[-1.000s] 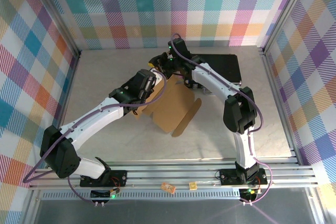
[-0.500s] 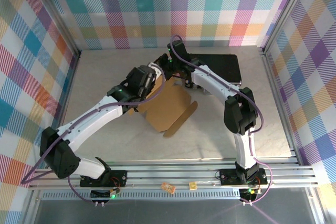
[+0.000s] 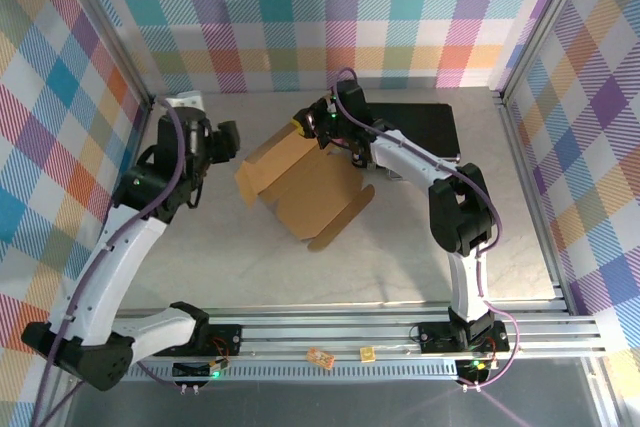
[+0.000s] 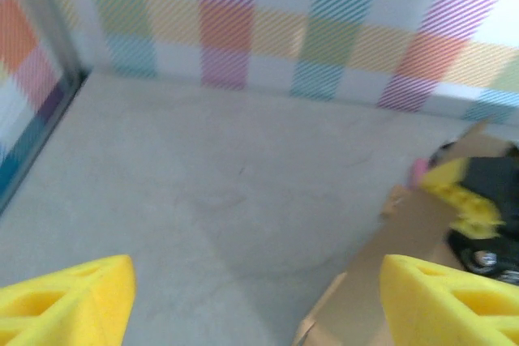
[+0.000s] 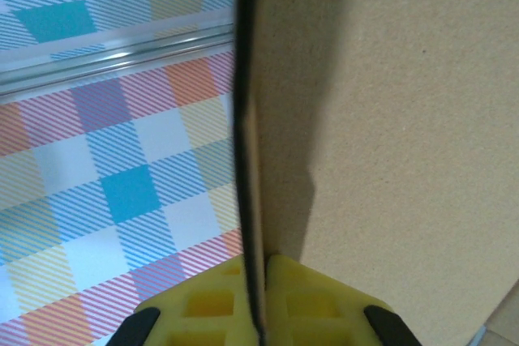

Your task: Fold the paper box

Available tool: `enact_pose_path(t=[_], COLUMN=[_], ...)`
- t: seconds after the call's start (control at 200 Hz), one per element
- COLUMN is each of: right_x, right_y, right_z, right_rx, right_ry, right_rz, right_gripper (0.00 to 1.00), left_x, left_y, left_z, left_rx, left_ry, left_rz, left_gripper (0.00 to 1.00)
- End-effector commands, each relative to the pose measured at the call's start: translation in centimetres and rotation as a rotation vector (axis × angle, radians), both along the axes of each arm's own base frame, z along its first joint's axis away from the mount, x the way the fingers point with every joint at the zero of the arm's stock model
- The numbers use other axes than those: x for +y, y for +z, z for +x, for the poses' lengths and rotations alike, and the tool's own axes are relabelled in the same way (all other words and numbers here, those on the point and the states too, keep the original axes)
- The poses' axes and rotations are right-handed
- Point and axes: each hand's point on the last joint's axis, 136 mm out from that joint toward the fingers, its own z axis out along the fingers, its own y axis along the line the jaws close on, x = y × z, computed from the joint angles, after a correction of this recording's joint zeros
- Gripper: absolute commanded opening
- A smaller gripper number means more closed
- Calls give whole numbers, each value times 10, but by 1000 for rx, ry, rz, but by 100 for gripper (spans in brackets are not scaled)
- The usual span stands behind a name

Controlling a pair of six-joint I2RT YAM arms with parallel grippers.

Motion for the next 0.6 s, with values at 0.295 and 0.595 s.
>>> enact_pose_path(t=[0.295, 0.595], right_x=[10, 21], right_y=[6, -17], right_z=[4, 8], right_rx=[-9, -28], right_ry=[97, 156], right_rz=[106, 114], right_gripper=[0, 2], left_x=[-27, -25], left_y=[-83, -84], left_z=[-2, 5], left_rx=[281, 295], left_ry=[-98, -83], left_rz=[-335, -301], left_gripper=[77, 75])
